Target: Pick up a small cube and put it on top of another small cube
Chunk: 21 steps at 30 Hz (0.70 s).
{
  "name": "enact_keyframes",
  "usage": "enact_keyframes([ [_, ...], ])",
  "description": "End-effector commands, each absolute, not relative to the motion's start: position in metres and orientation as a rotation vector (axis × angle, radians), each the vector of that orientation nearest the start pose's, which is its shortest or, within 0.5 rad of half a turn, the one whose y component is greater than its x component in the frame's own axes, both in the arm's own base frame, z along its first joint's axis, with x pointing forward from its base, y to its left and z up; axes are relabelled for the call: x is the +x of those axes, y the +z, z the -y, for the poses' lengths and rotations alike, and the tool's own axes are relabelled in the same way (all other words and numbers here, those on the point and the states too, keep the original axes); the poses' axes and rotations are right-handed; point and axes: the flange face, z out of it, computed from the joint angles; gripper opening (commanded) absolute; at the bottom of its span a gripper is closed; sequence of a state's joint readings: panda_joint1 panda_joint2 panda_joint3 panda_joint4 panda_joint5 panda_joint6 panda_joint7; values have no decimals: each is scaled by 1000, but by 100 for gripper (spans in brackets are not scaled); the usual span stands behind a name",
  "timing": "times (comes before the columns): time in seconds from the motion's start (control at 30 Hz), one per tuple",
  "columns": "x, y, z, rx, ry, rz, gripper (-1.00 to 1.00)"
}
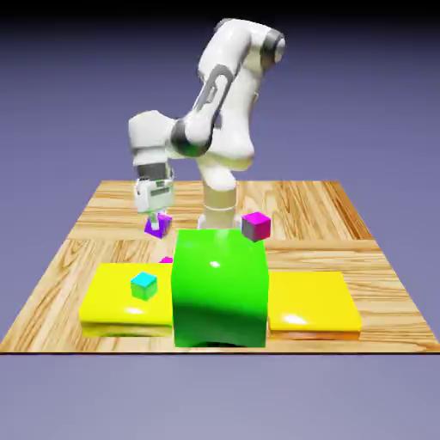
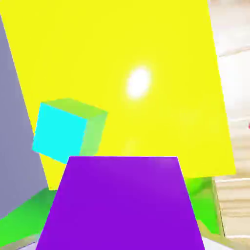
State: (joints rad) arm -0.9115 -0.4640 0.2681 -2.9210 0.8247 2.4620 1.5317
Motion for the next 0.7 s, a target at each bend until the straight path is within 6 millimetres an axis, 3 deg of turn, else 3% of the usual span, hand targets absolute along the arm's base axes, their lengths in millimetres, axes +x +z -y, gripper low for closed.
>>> enact_keyframes([
  [0.0,234,283,215,-265,247,-2754,-100],
  [0.07,198,258,221,-18,358,-2764,-100],
  [0.13,180,233,204,36,471,-2760,-100],
  [0.67,193,231,206,11,433,-2702,-100],
])
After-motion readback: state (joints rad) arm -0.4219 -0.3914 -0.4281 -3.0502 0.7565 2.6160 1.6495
